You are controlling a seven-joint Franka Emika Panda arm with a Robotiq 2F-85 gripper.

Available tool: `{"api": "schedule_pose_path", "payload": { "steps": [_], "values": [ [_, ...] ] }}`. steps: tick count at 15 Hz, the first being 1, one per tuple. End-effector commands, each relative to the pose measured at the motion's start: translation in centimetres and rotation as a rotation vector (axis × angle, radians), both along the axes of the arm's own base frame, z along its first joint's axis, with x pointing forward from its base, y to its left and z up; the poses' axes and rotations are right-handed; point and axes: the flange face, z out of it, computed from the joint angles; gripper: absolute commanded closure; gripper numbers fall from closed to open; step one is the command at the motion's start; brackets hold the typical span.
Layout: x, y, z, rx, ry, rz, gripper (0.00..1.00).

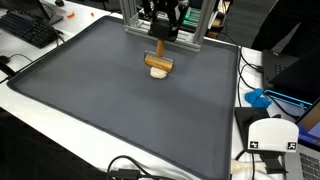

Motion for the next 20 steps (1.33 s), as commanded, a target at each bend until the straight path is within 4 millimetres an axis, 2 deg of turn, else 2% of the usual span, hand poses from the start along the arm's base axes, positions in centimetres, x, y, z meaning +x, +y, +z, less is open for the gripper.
{"api": "schedule_pose_path", "payload": {
  "steps": [1, 11, 17, 20],
  "values": [
    [-0.6, -0.1, -0.4, 0.005, 0.020, 0.014, 0.65],
    [-1.1, -0.2, -0.4, -0.004, 0.046, 0.013, 0.65],
    [-0.1, 0.1, 1.6, 0.013, -0.041, 0.009, 0.65],
    [0.5, 0.4, 1.6, 0.014, -0.085, 0.011, 0.65]
  ]
}}
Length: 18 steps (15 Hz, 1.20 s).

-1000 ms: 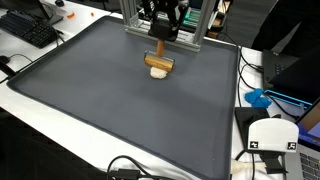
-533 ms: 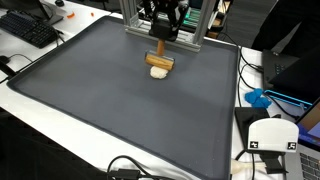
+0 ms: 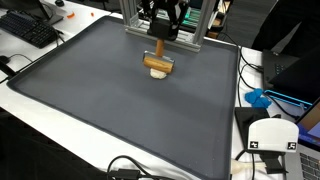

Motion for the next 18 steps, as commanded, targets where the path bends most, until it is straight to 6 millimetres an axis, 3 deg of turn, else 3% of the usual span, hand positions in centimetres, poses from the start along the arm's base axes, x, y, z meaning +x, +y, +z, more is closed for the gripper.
{"api": "schedule_pose_path", "payload": {
  "steps": [1, 8, 18],
  "values": [
    [0.2, 0.3, 0.5, 0.010, -0.066, -0.001, 0.65],
    [0.0, 0.3, -1.8, 0.004, -0.030, 0.005, 0.65],
    [0.3, 0.8, -2.4, 0.024, -0.069, 0.000, 0.65]
  ]
}}
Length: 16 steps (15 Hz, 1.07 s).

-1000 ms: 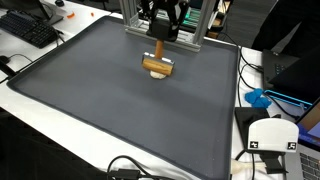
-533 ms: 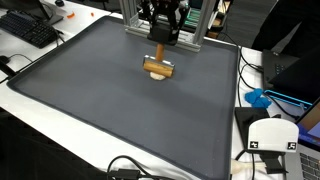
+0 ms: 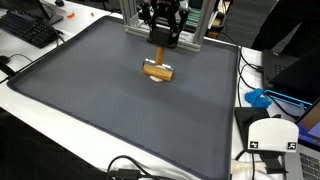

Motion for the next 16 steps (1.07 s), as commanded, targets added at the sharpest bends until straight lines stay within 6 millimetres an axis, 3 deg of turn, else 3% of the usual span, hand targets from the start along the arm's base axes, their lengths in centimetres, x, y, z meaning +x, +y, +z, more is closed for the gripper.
{"api": "schedule_pose_path", "payload": {
  "steps": [1, 11, 16],
  "values": [
    [-0.6, 0.1, -0.6, -0.011, 0.017, 0.001, 0.65],
    [-2.8, 0.4, -0.5, -0.070, 0.214, 0.032, 0.65],
    [-2.0, 0.7, 1.2, -0.055, 0.135, 0.025, 0.65]
  ]
}}
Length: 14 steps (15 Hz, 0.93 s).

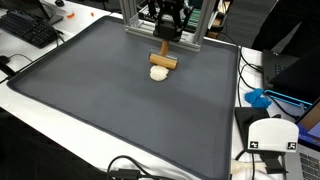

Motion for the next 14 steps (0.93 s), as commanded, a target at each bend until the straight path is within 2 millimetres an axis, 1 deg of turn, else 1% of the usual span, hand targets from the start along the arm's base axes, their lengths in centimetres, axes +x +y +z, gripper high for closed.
{"api": "schedule_pose_path", "payload": {
  "steps": [1, 3, 5, 12, 14],
  "values": [
    [0.4, 0.3, 2.1, 0.015, -0.066, 0.002, 0.65],
    [0.8, 0.7, 2.8, 0.028, -0.097, 0.005, 0.65],
    [1.1, 0.9, 2.9, 0.033, -0.117, 0.010, 0.65],
    [1.1, 0.6, 0.1, 0.023, -0.104, -0.004, 0.65],
    [1.4, 0.7, -0.3, 0.031, -0.114, -0.011, 0.65]
  ]
}}
